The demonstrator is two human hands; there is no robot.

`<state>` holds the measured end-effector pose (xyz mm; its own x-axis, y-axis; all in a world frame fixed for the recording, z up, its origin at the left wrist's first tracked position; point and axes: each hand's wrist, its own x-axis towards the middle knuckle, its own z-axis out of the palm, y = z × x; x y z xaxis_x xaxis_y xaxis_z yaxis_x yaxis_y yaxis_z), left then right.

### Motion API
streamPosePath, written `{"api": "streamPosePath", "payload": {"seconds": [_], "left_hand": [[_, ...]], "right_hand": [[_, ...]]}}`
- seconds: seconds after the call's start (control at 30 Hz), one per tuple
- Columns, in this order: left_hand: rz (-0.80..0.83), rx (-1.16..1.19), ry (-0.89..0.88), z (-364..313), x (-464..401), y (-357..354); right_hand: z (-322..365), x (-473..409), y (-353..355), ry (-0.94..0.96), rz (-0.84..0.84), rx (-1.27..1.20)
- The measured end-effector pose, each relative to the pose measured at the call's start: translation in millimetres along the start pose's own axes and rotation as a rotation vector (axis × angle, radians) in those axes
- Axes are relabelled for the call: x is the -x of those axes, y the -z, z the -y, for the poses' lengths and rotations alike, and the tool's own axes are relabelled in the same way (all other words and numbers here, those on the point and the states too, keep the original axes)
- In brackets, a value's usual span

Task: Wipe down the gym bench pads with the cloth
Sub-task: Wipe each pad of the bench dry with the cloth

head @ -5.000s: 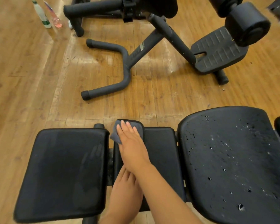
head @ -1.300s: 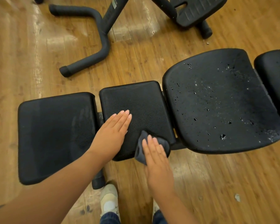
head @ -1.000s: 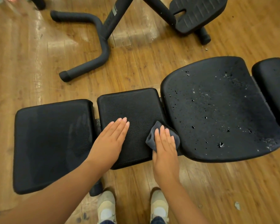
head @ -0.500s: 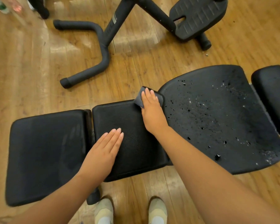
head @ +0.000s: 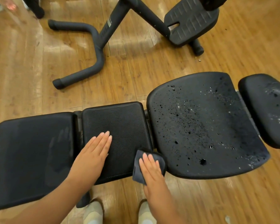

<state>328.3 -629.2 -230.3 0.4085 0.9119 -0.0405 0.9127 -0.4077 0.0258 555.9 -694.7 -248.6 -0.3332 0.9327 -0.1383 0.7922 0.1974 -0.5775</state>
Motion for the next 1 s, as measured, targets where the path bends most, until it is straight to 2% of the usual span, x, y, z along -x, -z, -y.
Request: {"api": "streamPosePath", "payload": {"seconds": [0.1,0.23,0.3,0.37,0.47,0.5,0.57,0.63,0.7,1.0], "left_hand": [[-0.030,0.119,0.142,-41.2,-22.6,14.7],[-0.040,0.187,0.159,-99.9,-88.6,19.2],[0.004,0.120,0.222,-114.4,-112.0,15.9],[0.040,0.042,0.278,-119.7,-118.8,4.9],[0.009,0.053,0.310,-117.4,-117.2,-2.7],[-0.001,0.086,0.315,-117.8,-117.1,-3.5],[-0.005,0.122,0.284,-116.6,-118.6,-7.2],[0.000,0.134,0.276,-115.8,-119.7,-8.4],[0.011,0.135,0.273,-114.9,-119.0,-9.8],[-0.069,0.193,0.281,-114.1,-113.1,-16.8]], "right_hand": [[4.6,-3.8,2.2,-0.061,-0.155,-0.233],[22.5,-0.5,35.3,-0.335,-0.433,-0.573],[15.7,5.4,63.1,-0.373,-0.559,-0.550],[5.0,9.1,92.2,-0.425,-0.591,-0.446],[-13.5,1.2,118.1,-0.324,-0.650,-0.372],[-18.5,-6.2,119.1,-0.267,-0.610,-0.239],[-30.2,-19.1,109.6,-0.152,-0.382,0.026],[-44.7,-28.6,91.3,-0.128,-0.106,0.170],[-49.9,-32.9,76.4,-0.123,0.016,0.231],[-51.8,-61.4,75.7,-0.073,0.028,0.326]]}}
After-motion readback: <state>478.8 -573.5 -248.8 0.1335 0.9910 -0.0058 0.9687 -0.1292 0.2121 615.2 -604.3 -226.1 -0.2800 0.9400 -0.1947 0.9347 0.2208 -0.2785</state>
